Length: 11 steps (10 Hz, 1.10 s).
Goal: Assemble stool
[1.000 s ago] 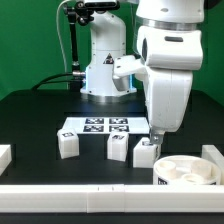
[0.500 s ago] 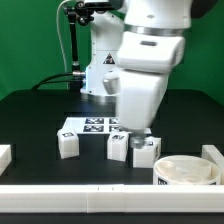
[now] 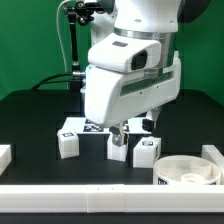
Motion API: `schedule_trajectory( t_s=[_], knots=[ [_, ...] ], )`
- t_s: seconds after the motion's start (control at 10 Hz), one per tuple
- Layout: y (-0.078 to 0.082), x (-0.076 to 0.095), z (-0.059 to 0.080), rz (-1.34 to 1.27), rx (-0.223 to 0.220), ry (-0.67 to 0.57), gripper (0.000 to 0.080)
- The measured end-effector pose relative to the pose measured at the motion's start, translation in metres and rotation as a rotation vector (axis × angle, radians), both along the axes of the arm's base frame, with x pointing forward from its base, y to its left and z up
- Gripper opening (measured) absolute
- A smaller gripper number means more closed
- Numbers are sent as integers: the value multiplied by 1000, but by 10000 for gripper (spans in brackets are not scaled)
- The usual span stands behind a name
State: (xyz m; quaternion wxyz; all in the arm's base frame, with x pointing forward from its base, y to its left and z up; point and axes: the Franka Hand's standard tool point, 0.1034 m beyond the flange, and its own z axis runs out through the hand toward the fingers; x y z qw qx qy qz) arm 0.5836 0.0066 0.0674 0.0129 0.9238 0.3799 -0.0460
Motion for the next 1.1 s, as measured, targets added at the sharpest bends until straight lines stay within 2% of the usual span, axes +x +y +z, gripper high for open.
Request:
schedule_trajectory(
  t_s=[0.2,0.3,0.5,0.6,1.1],
  knots=[
    [1,0,0,-137,-1,-5,649],
    [-4,-2,-1,-261,-4,-8,649],
    [-13,-7,-5,-591,-37,-11,649],
    [-12,-7,-5,-636,-41,-11,649],
    [1,-8,-6,-974,-4,11,649]
  ],
)
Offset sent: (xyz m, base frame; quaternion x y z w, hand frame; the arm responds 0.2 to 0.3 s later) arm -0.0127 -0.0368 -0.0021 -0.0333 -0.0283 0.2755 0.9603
